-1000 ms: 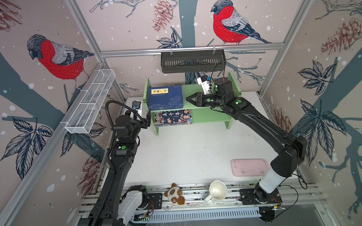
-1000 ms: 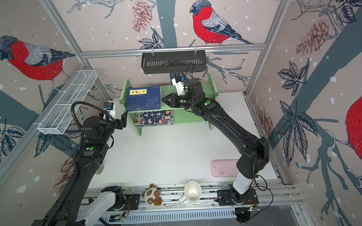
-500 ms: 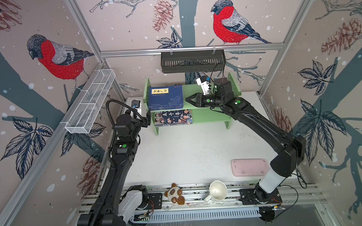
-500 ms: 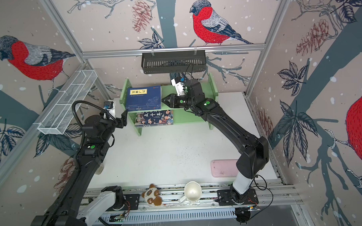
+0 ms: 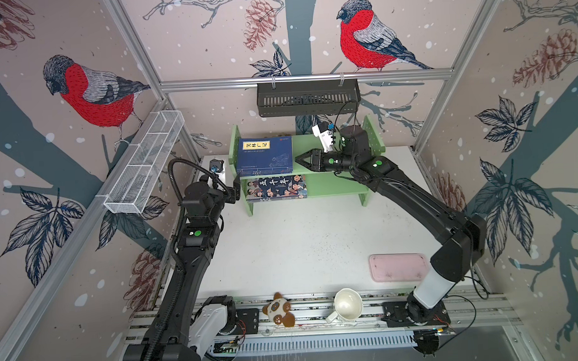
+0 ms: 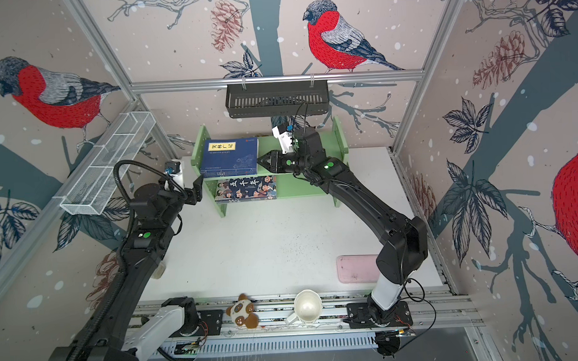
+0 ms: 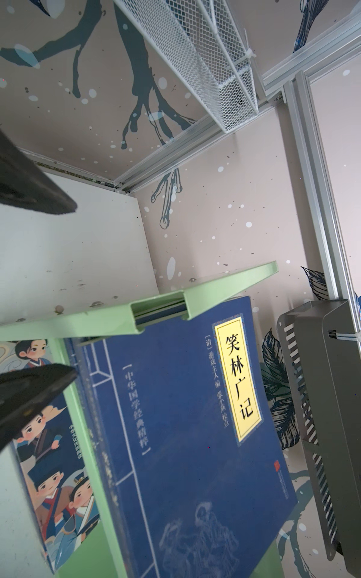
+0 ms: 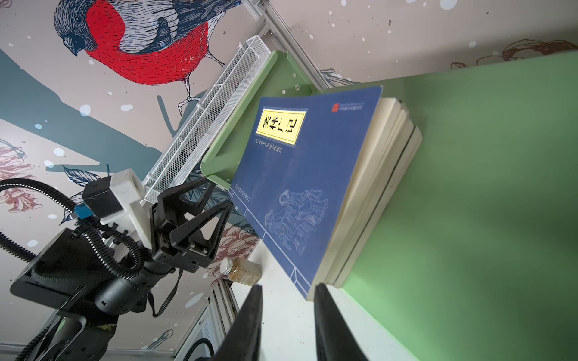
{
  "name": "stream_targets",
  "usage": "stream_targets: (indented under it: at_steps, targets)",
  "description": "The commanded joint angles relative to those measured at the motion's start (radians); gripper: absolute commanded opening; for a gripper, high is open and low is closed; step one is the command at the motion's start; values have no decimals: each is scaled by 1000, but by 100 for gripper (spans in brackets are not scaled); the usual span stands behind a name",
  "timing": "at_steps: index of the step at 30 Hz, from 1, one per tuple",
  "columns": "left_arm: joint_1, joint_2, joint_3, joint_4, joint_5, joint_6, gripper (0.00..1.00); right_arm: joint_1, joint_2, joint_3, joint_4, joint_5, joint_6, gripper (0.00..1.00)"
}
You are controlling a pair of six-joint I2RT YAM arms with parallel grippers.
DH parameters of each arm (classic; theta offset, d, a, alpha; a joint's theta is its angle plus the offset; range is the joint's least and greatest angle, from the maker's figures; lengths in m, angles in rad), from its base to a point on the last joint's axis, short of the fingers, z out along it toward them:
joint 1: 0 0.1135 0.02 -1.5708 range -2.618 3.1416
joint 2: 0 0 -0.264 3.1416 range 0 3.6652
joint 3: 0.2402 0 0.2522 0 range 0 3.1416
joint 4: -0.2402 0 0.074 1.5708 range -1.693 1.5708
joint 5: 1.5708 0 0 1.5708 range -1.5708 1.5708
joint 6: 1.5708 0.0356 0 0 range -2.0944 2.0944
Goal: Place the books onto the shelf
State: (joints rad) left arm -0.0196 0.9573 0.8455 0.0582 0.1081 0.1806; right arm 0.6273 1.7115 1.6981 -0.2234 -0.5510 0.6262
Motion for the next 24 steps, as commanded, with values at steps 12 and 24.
stream_targets:
  at_steps: [12,24]
  targets:
    - [-2,-45,20,-123,14,-58,75,18,110,126,-34,9,-5,24]
    - [-13,-43,9,-92,31,-58,75,23,112,169,-71,69,-24,24]
